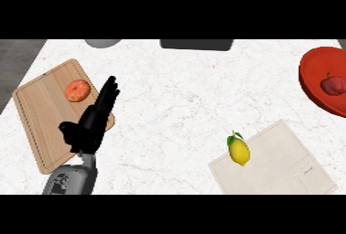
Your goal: Pick the bell pepper from the placemat and place it in the bowl
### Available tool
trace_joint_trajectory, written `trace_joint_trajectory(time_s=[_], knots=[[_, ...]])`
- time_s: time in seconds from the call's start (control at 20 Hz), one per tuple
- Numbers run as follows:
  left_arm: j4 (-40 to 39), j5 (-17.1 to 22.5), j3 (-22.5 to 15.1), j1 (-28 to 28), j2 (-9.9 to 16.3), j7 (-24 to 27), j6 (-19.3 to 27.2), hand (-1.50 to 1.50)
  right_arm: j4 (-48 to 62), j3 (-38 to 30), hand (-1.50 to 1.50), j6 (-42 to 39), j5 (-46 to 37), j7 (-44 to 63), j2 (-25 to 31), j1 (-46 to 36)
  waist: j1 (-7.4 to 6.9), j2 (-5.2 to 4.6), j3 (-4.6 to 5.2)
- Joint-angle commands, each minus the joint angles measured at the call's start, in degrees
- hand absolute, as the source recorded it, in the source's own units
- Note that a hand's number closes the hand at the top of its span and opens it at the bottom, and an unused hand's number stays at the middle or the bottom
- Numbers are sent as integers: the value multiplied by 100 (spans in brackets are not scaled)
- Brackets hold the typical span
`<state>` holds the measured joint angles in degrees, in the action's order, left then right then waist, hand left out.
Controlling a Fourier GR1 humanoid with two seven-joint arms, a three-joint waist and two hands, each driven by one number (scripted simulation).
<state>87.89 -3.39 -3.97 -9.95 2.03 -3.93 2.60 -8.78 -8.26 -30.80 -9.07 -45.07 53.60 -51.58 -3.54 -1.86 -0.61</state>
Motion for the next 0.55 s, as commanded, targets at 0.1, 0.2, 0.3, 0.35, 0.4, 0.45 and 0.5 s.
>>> trace_joint_trajectory(time_s=[0.1, 0.2, 0.3, 0.35, 0.4, 0.45, 0.5], knots=[[-31, -3, 13, -4, -52, 6, 58, 0, -64, -68, -150, -1694, 205, -645, 97, 229, 66, -7, -15], [30, 25, 53, 48, -70, -3, 100, 0, -125, -101, -150, -1835, 283, -545, 236, 273, 65, 6, -22], [45, 14, 27, -71, -1, -49, 15, 0, -245, -83, -150, -1846, 316, -451, 256, 279, 61, -12, -31], [-2, 24, 55, -13, 24, -20, 1, 0, -280, -81, -150, -1891, 345, -418, 244, 313, 53, -14, -25], [-34, 3, 67, 17, -51, 56, 97, 0, -358, -64, -150, -1977, 359, -521, 304, 447, 145, -1, -26], [42, -17, -8, 12, -53, 12, 61, 0, -371, -53, -150, -1836, 379, -484, 135, 512, 74, -4, -30], [3, -6, 33, 80, 49, 17, -12, 0, -419, -52, -150, -1907, 407, -455, 202, 538, 71, -4, -28]])
